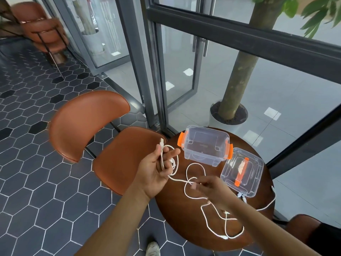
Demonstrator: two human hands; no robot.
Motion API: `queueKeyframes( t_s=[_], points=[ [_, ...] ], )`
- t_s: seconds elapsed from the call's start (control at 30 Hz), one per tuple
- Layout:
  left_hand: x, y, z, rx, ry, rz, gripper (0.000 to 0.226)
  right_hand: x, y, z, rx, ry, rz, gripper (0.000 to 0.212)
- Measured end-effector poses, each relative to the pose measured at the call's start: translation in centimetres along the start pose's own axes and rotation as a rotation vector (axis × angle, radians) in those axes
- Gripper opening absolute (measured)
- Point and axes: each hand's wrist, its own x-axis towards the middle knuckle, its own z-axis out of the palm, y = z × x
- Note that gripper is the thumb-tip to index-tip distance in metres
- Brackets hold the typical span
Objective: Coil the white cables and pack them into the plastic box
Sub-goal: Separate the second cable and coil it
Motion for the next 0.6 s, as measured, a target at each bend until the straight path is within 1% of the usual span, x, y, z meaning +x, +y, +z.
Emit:
queueKeyframes(
  t_s=[0.1,0.17,0.27,0.33,0.4,0.47,0.5,0.53,0.6],
  points=[
    [-0.5,-0.3,0.0,0.071,-0.068,-0.006,0.038,1.5,-1.3,-1.4,0.083,-0.076,0.059,0.027],
    [-1.1,-0.5,0.3,0.120,-0.113,-0.021,0.037,2.1,-2.0,-2.3,0.081,-0.122,0.072,0.031],
    [-1.8,-0.5,0.5,0.158,-0.157,-0.079,0.037,2.7,-3.3,-3.5,0.059,-0.185,0.043,0.022],
    [-2.1,-0.5,0.5,0.194,-0.175,-0.105,0.038,3.0,-4.3,-4.1,0.004,-0.193,0.031,0.017],
    [-2.3,-0.5,0.3,0.233,-0.192,-0.124,0.039,3.3,-5.3,-4.2,-0.149,-0.146,-0.001,0.011],
    [-2.3,-0.6,0.2,0.261,-0.190,-0.153,0.040,3.7,-6.2,-4.2,-0.336,-0.027,-0.060,0.012],
    [-2.3,-0.7,0.1,0.272,-0.182,-0.167,0.040,3.8,-6.7,-4.3,-0.366,0.030,-0.076,0.013],
    [-2.3,-0.7,0.1,0.289,-0.175,-0.179,0.040,3.9,-7.2,-4.5,-0.351,0.060,-0.079,0.015],
    [-2.3,-0.9,-0.1,0.368,-0.168,-0.200,0.039,4.0,-8.3,-5.0,-0.229,0.031,-0.051,0.021]
  ],
)
